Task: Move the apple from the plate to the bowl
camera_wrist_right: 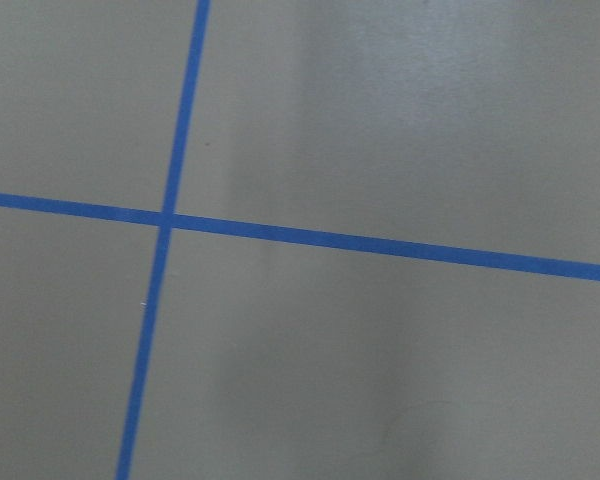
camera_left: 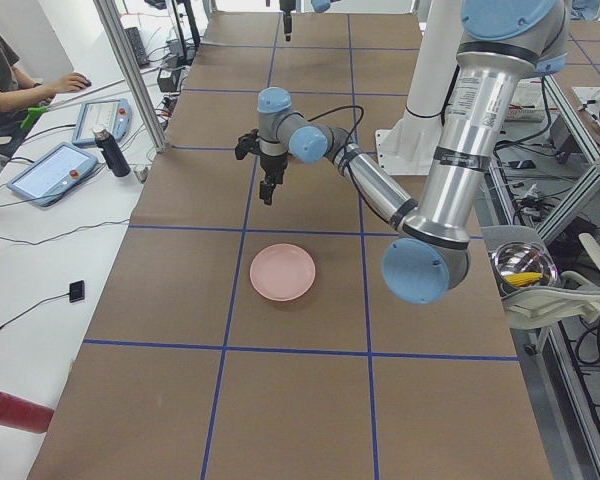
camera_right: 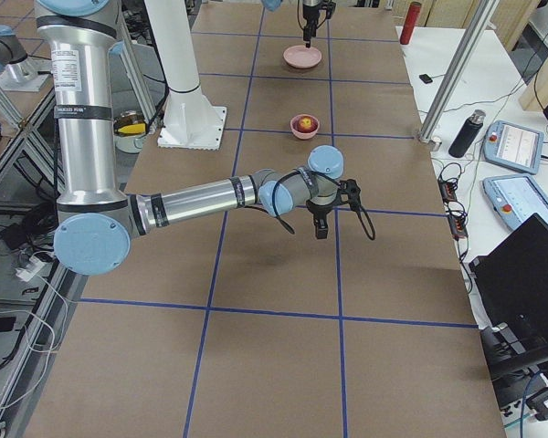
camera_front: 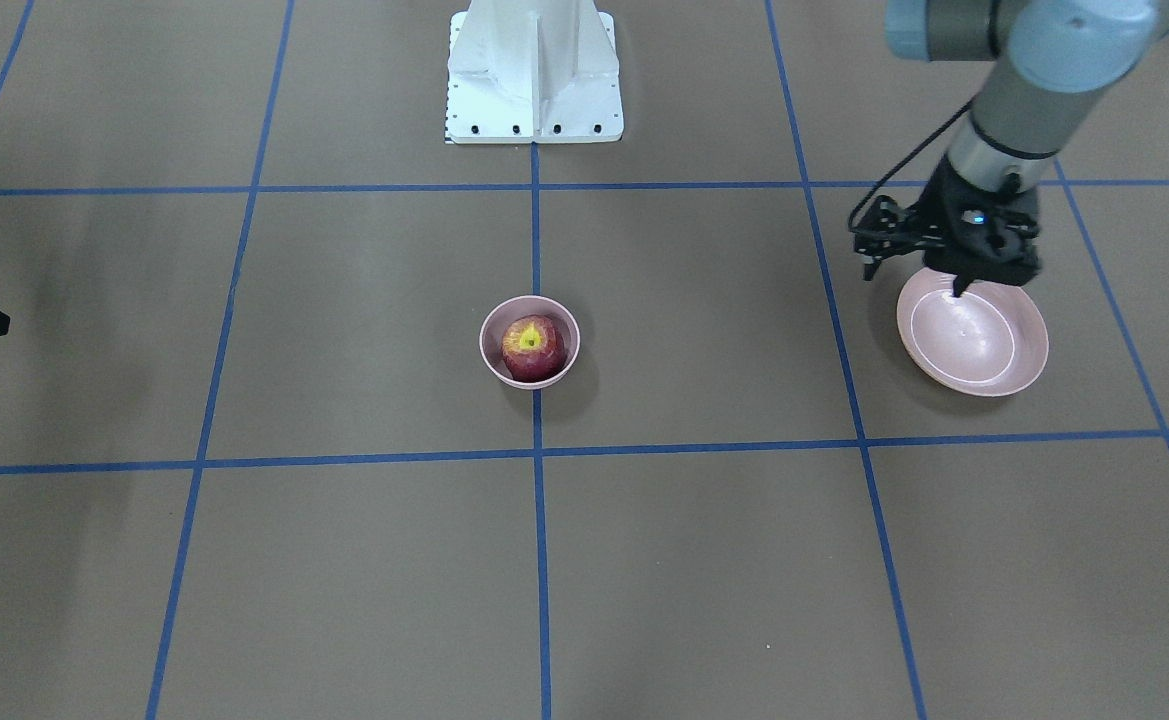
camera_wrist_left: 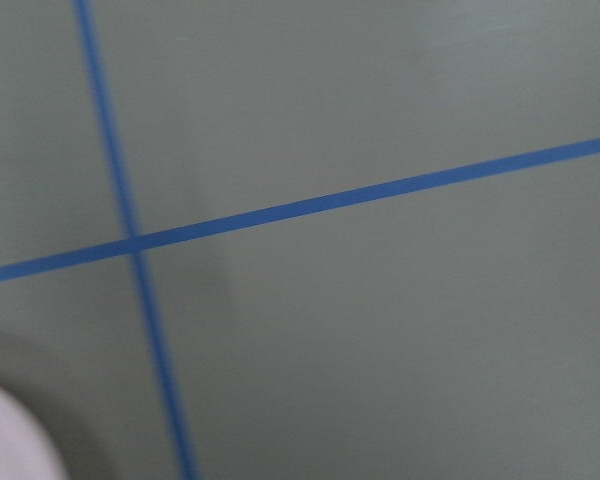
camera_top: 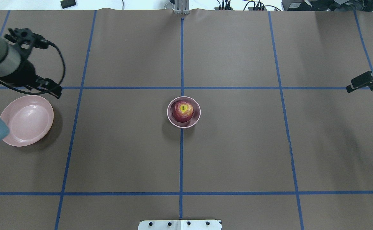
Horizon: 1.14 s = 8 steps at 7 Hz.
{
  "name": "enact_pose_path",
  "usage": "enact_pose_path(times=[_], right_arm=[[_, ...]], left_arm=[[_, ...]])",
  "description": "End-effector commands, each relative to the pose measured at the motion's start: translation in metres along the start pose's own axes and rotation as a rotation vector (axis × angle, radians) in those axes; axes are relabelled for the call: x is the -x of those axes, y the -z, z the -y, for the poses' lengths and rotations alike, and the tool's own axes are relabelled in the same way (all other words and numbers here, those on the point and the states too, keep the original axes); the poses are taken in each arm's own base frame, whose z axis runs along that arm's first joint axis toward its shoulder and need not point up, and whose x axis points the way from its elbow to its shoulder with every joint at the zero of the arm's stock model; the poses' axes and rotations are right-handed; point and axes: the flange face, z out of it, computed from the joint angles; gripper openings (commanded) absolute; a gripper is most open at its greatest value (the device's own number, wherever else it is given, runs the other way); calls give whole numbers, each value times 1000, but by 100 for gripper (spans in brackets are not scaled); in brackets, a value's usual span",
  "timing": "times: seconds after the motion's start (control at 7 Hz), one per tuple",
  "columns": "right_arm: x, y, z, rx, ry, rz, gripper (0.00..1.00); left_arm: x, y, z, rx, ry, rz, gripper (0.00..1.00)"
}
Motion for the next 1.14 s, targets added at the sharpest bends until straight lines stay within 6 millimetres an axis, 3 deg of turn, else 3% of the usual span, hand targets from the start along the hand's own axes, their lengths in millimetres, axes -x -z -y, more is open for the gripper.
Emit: enact_pose_path(times=[0.0, 0.14, 0.29, 0.43, 0.57, 0.71, 0.86, 1.0], right_arm=[[-55, 5, -11, -2, 23, -30, 100], [-71, 10, -12, -8, 9, -32, 100], [-96, 10, -12, -7, 22, -42, 100], [-111, 19, -2, -22, 19, -50, 100], [-120, 25, 0, -14, -16, -58, 100], [-127, 49, 2, -44, -50, -49, 100], [-129, 53, 2, -52, -53, -44, 100], [-139, 48, -15, -43, -68, -50, 100]], left_arm=[[146, -4, -22, 48, 75, 75, 98], [205, -10, -23, 43, 8, 95, 98], [262, -20, -40, -6, 36, 36, 98], [275, -30, -44, -37, 48, -63, 98], [278, -30, -50, -38, 83, -71, 98], [281, -32, -55, -33, 133, -71, 98], [277, -28, -53, -43, 126, -72, 98], [281, -30, -77, -32, 131, -62, 98]])
